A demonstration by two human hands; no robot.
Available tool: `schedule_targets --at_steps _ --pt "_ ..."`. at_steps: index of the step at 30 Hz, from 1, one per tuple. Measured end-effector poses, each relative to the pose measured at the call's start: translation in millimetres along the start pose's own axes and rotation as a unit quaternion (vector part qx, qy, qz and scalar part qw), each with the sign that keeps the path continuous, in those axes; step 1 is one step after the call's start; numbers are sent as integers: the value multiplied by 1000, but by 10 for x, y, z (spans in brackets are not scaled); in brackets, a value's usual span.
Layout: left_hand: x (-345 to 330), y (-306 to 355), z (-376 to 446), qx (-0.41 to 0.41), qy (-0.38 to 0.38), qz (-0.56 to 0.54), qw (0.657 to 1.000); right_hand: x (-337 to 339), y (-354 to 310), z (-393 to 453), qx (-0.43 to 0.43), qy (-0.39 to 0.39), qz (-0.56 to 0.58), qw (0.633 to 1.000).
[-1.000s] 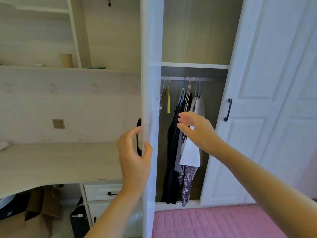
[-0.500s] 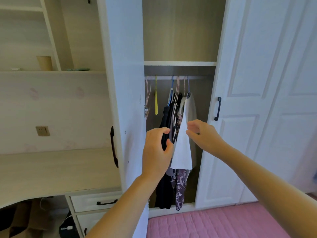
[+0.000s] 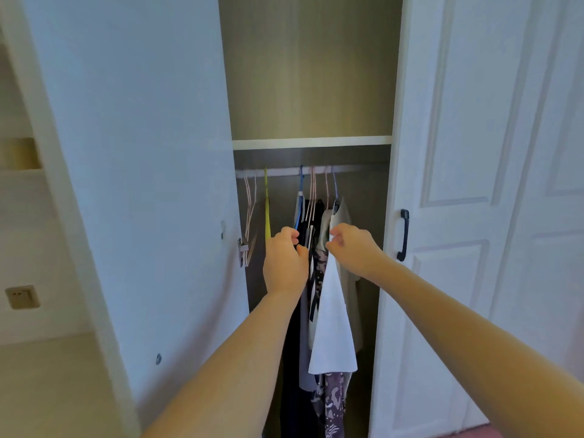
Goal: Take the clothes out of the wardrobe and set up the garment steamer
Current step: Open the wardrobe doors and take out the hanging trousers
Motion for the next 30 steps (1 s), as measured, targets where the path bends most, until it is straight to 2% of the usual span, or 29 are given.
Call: schedule_targets --at_steps 8,17,20,23,27,30 --pt "-521 -513 629 14 -39 49 998 -477 123 891 -3 -6 21 1000" --pt "-854 -888 872 44 -70 70 994 -967 236 1481 -8 -2 56 998" --pt "-879 -917 974 48 -59 66 995 -1018 210 1537 18 7 -10 1000" --pt "-900 -935 1030 52 -54 78 994 -1010 194 1484 62 25 -160 985" --pt "-972 -969 1031 60 -60 77 993 -826 410 1477 17 94 -289 953" --pt "-1086 -969 1051 59 -84 72 992 -734 544 1508 -24 96 -319 943"
Point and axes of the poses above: each hand's wrist, its own z-axis towards the middle knuckle, its own x-axis out of the back of the hand, y = z × x, the point moved 9 cm from there along z, towards the middle knuckle, and after that the axes turned 4 degrees about -z, right-handed, at the moved point
